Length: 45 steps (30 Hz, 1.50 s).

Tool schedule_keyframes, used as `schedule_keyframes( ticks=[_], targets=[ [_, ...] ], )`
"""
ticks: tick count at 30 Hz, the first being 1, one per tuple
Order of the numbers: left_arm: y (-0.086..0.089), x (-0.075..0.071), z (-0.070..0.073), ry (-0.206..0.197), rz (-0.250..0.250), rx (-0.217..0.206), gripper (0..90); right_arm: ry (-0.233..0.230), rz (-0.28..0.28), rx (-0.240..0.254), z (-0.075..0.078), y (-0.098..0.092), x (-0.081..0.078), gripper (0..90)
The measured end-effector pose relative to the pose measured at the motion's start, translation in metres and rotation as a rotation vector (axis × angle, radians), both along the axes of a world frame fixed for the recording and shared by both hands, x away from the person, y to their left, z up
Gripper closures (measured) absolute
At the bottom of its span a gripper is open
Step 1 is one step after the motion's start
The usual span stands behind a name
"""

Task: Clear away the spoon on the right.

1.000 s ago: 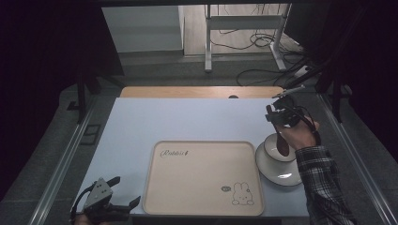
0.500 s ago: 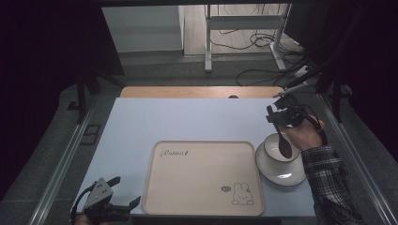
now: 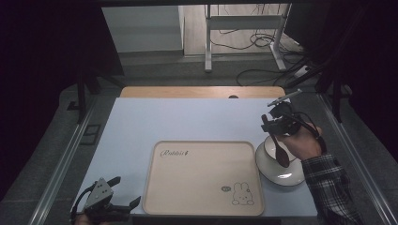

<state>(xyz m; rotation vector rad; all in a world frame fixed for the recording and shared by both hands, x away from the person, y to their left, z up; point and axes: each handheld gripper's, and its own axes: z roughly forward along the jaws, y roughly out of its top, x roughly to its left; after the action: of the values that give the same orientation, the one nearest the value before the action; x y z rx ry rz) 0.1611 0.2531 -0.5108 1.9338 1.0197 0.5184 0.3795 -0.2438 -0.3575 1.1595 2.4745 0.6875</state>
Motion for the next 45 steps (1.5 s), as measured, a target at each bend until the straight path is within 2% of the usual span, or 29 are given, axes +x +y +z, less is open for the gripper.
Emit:
schedule_keyframes(
  ticks=[10,21,23,39,45],
  targets=[
    [0.000,0.000,0.000,0.000,-0.001,0.001,1.5,0.038,0.062,-0.012,-0.010,0.017,-0.016,76.6],
    [0.000,0.000,0.000,0.001,-0.003,0.004,1.5,0.106,0.130,-0.051,-0.025,0.043,-0.030,76.6],
    [0.000,0.000,0.000,0.002,-0.003,0.004,1.5,0.109,0.133,-0.052,-0.026,0.045,-0.030,76.6],
    [-0.001,0.000,0.000,0.002,-0.007,0.007,1.5,0.217,0.221,-0.088,-0.055,0.088,-0.039,76.6],
    [-0.001,0.000,0.000,0.000,-0.008,0.005,1.5,0.261,0.232,-0.092,-0.069,0.100,-0.041,76.6]
  ],
)
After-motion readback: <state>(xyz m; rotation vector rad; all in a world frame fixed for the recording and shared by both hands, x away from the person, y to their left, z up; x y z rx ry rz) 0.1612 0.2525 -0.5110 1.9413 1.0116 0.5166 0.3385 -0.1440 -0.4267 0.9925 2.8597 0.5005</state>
